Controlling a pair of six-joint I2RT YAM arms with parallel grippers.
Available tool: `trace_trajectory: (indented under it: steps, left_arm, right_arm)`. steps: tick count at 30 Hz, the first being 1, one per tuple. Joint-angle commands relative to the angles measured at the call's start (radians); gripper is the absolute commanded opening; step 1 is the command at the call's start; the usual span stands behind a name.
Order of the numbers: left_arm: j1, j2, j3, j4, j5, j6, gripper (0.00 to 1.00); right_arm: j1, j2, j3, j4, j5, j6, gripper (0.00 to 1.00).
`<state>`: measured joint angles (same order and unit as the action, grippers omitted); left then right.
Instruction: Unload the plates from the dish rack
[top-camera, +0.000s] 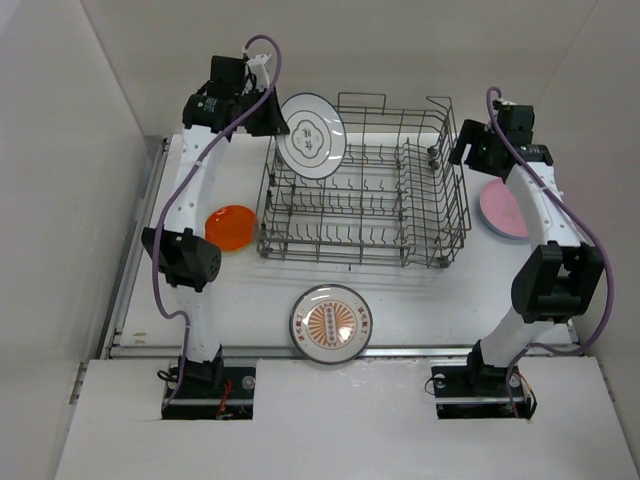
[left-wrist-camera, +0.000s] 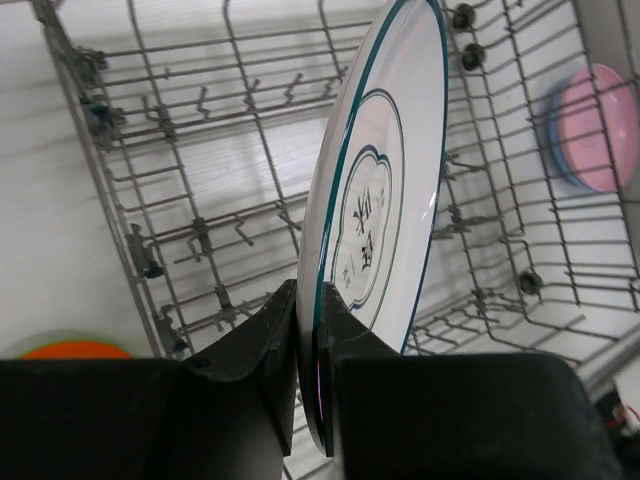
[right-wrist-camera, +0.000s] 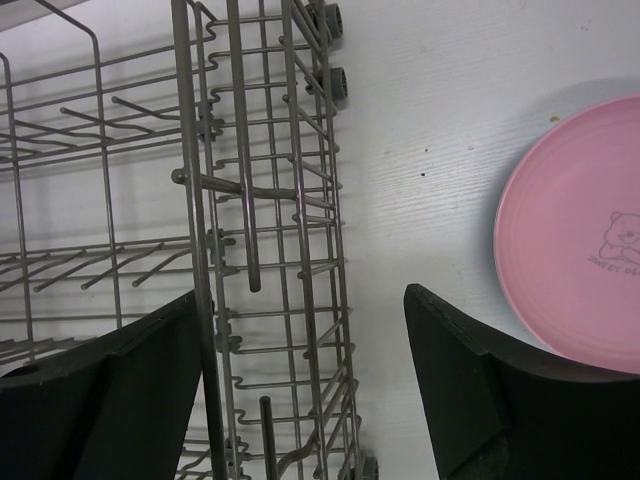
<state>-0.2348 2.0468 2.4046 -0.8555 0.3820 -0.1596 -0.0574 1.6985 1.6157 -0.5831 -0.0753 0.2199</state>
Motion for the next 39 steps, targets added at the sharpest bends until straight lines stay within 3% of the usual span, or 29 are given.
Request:
trace_trajectory:
  steps: [1, 6, 11, 14, 21, 29, 39]
  left_arm:
    - [0.020, -0.070, -0.038, 0.006, 0.209, -0.011, 0.00]
    - [0.029, -0.070, -0.090, -0.083, 0.455, 0.077, 0.00]
    - [-0.003, -0.080, -0.099, -0.212, 0.564, 0.222, 0.00]
    - [-0.041, -0.092, -0.099, -0.299, 0.564, 0.330, 0.00]
    - [-0.077, -0.151, -0.134, -0.359, 0.526, 0.409, 0.00]
    - [-0.225, -0.212, -0.272, -0.664, 0.457, 0.776, 0.00]
    - [-0.457, -0.295, -0.594, -0.599, 0.305, 0.851, 0.00]
  right_arm:
    - [0.007, -0.003, 0.061, 0.026, -0.012, -0.010, 0.82]
    - [0.007, -0.031, 0.081, 0.006, -0.012, -0.010, 0.82]
    - [0.007, -0.095, 0.069, 0.006, -0.012, -0.010, 0.82]
    - [0.007, -0.140, 0.046, 0.006, -0.003, -0.010, 0.82]
    - [0.007, -0.206, 0.010, 0.025, -0.003, -0.010, 0.82]
    - [0.007, -0.298, -0.059, 0.046, -0.021, -0.001, 0.83]
    - [0.025, -0.427, -0.181, 0.075, -0.058, 0.018, 0.83]
